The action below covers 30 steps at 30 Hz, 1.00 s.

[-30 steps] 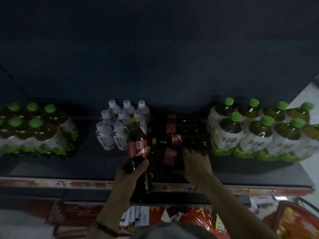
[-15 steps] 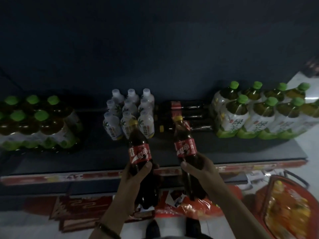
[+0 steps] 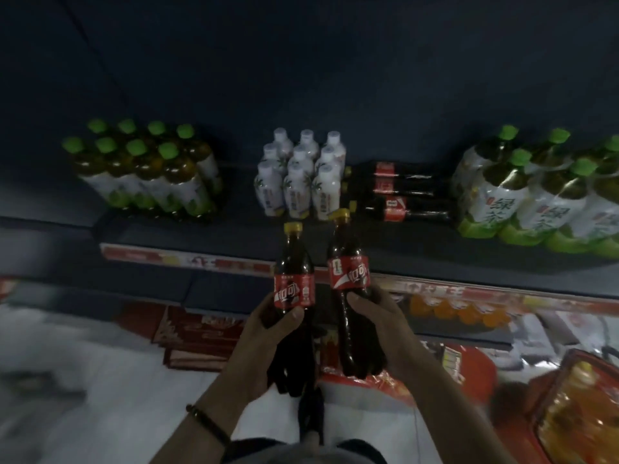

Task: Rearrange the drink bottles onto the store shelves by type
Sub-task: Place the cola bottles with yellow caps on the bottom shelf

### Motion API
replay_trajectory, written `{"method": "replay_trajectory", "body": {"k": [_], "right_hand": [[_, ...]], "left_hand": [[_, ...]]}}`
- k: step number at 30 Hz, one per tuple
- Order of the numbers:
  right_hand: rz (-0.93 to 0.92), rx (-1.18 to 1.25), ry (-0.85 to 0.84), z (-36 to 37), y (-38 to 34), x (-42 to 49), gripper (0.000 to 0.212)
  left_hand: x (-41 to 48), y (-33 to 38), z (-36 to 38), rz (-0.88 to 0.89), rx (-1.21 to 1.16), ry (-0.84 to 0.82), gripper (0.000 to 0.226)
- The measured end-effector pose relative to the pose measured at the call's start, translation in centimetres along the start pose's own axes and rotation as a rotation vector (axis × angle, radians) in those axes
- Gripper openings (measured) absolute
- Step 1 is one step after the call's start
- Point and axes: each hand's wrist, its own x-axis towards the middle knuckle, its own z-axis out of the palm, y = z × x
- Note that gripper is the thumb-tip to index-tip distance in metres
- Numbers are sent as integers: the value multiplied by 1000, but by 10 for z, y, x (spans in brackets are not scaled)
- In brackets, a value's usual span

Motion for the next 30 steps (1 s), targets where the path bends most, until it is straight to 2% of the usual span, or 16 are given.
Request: {"method": "replay_trajectory", "body": {"k": [2,6,9,14,17,19,22,30], "right_hand": [[16,-2,-34,10,16,-2,47],[32,-66,-103,38,54,-11,49],[58,-132,-119,61,80,-14,54],[64,-281,-123,104,120,-3,55],[35,-428,-62,138,146,17,58],[32,-537,9,161,168,36,60],[59,-642,57,191,203,72,41],[83,-749,103,217,304,211,40]], "left_hand": [[-15,-12,-10,8,-10,63,42],[-43,-33,-40,8,14,206,61],[-60,-38,-73,-3,17,268,65],[-67,-48,-158,-19,5,297,66],[-62,-47,-218,-53,24,284,79],[-53,-45,-263,-75,84,278,70],[-28,-41,-334,-121,153,276,55],[96,-63,-465,-151,283,310,63]]}}
